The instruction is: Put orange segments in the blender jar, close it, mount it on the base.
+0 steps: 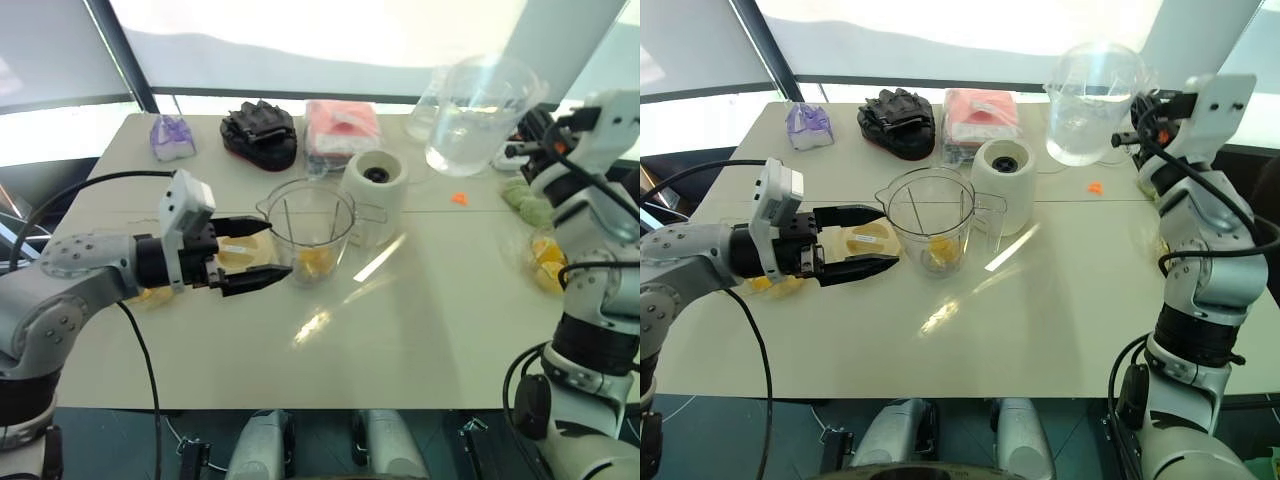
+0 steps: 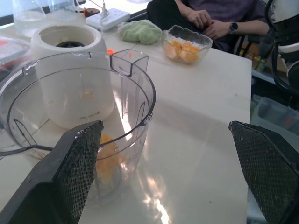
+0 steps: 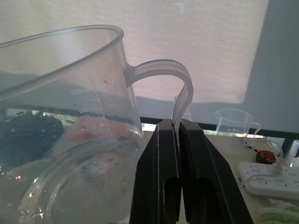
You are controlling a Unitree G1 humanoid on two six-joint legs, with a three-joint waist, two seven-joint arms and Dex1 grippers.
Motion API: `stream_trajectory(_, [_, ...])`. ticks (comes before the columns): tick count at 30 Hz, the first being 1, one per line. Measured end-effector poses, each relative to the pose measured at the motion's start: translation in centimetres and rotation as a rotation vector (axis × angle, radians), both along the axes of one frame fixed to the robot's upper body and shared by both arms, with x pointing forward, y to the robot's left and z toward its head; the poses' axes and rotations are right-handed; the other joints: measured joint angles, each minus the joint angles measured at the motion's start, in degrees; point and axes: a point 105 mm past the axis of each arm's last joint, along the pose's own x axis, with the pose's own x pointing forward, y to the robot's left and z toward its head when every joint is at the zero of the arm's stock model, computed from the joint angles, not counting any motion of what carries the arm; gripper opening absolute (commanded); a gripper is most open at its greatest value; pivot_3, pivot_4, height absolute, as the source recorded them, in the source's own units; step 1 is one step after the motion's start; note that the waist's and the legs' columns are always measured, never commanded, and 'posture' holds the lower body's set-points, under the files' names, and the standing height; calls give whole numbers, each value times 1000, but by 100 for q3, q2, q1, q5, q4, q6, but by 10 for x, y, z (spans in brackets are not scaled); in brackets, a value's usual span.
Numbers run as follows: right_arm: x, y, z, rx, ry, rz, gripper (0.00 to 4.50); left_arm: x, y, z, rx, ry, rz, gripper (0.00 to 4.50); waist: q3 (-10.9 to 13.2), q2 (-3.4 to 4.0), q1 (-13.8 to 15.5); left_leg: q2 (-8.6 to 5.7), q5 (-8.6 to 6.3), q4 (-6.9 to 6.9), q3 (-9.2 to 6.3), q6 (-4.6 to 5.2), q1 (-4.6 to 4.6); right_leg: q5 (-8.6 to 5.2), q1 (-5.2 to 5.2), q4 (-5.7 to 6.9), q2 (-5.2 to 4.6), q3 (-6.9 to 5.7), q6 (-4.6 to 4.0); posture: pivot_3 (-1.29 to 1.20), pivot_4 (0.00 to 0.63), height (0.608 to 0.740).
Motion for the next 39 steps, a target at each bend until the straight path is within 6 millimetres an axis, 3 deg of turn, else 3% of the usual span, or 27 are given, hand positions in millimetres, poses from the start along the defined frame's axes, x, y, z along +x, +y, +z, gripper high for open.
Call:
stream_trajectory(7, [-9, -23, -40, -2, 45, -169, 81, 1, -4, 2, -8, -32, 29, 4500, -1, -1, 13, 2, 0, -1, -5, 0, 1, 0, 0, 2, 7, 1, -1, 0, 150, 740])
stream_trajectory(11, [-21, -34, -86, 57, 111, -298, 81, 0, -4, -2, -9, -22, 42, 4500, -1, -1, 15, 4, 0, 0, -3, -1, -1, 0, -2, 2, 5, 3, -1, 0, 150, 740])
stream_trajectory(16, [-40, -55, -99, 93, 85, -419, 81, 1, -5, -1, -14, -26, 48, 4500, -2, -1, 23, 3, 1, 2, -5, -1, 5, -5, 7, 2, 5, 7, -9, 0, 150, 740])
stream_trajectory(19, [-50, -66, -119, 82, 135, -462, 81, 1, -5, -1, -16, -27, 52, 4500, -2, -1, 16, 3, 1, 2, -4, -1, 6, -8, 7, 1, 5, 8, -15, 0, 150, 740])
stream_trajectory(25, [-65, -72, -150, 92, 217, -491, 81, -1, -4, -3, -3, -18, 34, 4500, -2, -1, -8, 5, 1, 1, -4, -1, 12, -9, 7, 7, 12, 9, -22, 0, 150, 740])
stream_trajectory(39, [-70, -74, -206, 219, 293, -574, 81, -6, -2, -8, 20, 21, 16, 4500, -2, 0, -2, 7, 1, 2, -5, -2, 18, -7, 11, 5, 14, 14, -30, 0, 150, 740])
